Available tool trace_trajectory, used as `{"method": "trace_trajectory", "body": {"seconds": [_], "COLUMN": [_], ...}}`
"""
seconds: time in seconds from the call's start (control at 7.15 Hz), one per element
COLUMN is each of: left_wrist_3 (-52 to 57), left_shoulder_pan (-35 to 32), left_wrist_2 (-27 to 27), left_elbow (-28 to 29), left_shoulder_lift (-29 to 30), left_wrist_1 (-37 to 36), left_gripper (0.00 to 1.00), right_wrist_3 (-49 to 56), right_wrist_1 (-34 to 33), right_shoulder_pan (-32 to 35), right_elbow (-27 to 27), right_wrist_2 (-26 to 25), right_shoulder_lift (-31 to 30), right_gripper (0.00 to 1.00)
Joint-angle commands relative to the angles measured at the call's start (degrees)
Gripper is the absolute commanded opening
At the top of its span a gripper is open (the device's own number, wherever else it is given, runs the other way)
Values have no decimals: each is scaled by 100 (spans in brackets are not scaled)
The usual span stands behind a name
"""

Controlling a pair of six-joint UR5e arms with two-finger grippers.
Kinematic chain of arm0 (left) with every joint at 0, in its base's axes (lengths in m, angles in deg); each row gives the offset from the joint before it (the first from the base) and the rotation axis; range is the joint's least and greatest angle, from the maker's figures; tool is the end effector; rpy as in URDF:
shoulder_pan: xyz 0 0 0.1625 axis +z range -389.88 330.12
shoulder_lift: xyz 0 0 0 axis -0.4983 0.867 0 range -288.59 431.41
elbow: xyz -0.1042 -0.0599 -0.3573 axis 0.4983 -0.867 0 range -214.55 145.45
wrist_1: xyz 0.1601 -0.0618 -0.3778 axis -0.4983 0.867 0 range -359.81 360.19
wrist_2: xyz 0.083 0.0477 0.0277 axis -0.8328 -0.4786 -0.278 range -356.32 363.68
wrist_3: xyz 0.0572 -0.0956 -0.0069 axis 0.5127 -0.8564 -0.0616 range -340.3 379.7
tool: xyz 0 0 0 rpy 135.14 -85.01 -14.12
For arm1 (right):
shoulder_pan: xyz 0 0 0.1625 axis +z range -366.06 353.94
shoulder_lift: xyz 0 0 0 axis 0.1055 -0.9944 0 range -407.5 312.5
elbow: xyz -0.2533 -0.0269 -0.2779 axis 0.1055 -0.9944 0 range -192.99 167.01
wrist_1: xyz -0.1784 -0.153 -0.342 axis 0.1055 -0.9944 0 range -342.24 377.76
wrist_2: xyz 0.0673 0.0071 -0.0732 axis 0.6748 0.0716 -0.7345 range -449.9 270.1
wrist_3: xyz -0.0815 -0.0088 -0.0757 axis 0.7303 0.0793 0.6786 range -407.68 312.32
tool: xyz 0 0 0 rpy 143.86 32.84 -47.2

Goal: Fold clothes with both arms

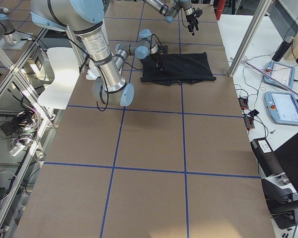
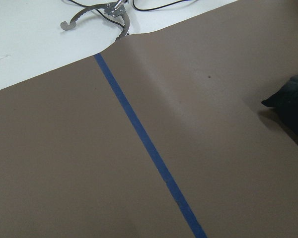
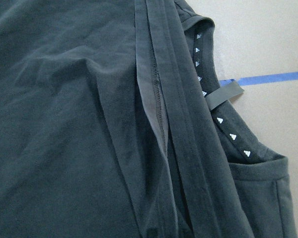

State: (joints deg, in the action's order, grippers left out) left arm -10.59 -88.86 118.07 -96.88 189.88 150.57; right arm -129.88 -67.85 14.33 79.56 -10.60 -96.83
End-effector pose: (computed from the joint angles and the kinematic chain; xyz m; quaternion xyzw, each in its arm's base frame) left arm 0.2910 -0.6531 0.4501 0.3352 0.4101 0.1129 0.8407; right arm -0.5839 -0.3813 0.1796 0.1806 -0.3690 0.1373 0.9013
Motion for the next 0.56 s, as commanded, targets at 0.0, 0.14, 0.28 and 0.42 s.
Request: {"method": "trace_trajectory", "body": {"seconds": [0.0,0.14,0.28,0.42], "left_wrist_3": [-3,-12,-29,-38], "left_shoulder_pan": [0,0,0,0], "left_wrist_2": [-5,4,4,4], "left_elbow": [2,2,2,2], "left_shoulder_lift": [0,0,0,0], "left_wrist_1": [0,0,0,0], "left_gripper": [100,100,100,100], "right_wrist_3": [99,108,273,579], "right_wrist_1": [0,0,-8,-35], "right_shoulder_pan": [18,27,70,140], "right_elbow": [61,113,549,1023], "right_wrist_2": [6,15,67,137], "right_shoulder_lift": [-59,-155,-478,-881], "right_gripper": [0,0,0,0]}}
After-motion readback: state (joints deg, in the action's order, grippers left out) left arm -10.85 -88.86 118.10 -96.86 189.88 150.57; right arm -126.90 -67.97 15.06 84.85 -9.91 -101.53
